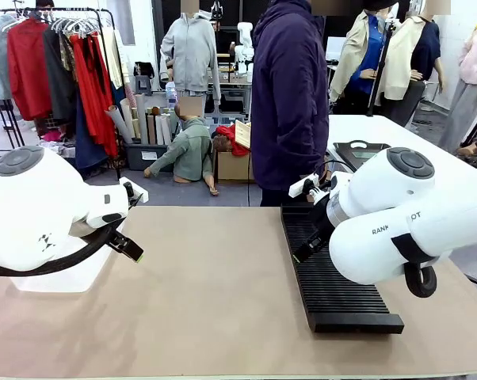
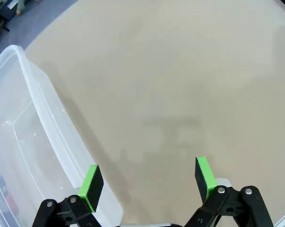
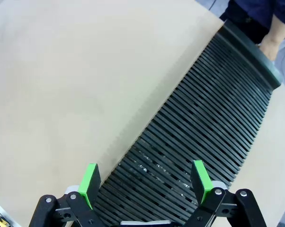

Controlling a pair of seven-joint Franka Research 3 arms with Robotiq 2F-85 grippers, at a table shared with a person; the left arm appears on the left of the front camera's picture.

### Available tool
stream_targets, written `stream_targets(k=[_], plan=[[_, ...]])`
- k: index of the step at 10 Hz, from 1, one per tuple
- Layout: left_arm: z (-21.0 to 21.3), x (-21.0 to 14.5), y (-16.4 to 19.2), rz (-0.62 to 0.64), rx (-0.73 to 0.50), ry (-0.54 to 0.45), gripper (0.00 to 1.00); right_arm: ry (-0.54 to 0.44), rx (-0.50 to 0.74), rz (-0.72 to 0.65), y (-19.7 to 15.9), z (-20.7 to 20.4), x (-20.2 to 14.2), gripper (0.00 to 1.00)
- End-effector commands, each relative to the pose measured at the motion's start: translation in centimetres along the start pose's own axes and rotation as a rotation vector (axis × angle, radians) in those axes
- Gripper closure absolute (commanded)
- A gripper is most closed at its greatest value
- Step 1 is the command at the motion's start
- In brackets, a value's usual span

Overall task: Sort PCBs into racks and boxes based on the side picked up.
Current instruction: Pick up the Blank PCB handed by the Human.

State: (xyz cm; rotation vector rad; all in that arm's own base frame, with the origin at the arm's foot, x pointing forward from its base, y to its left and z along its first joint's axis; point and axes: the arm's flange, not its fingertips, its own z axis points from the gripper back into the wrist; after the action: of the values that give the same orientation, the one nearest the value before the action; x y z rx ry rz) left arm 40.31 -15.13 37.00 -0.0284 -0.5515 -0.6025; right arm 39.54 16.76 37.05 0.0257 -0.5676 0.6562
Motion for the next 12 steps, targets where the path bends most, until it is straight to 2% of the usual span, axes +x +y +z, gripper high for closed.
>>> stream_targets(k=[1, 3, 4, 6, 7, 10, 12], plan=[[0.0, 0.0, 0.0, 0.0, 0.0, 0.0, 0.0, 0.0, 0.0, 0.0, 0.0, 0.0, 0.0, 0.0], [1.0, 0.2, 0.5, 0.044, -0.028, 0.001, 0.0, 0.063, -0.027, -0.029, -0.3, 1.3, 0.6, 0.0], [1.9, 0.5, 0.6, 0.038, -0.029, 0.017, 0.0, 0.07, 0.004, -0.07, -0.1, 2.2, 0.8, 0.0], [3.8, 1.1, 1.0, 0.057, -0.027, 0.046, 0.0, 0.057, 0.013, -0.093, 0.3, 4.2, 1.4, 0.0], [4.8, 1.4, 1.0, 0.069, -0.04, 0.071, 0.0, 0.037, 0.062, -0.106, 0.6, 5.4, 1.6, 0.0], [7.0, 1.9, 1.5, 0.122, -0.163, 0.136, 0.0, 0.038, 0.122, -0.192, 0.9, 8.4, 2.4, 0.0], [8.6, 2.2, 2.2, 0.151, -0.226, 0.123, 0.0, 0.047, 0.128, -0.26, 0.8, 10.4, 3.0, 0.0]])
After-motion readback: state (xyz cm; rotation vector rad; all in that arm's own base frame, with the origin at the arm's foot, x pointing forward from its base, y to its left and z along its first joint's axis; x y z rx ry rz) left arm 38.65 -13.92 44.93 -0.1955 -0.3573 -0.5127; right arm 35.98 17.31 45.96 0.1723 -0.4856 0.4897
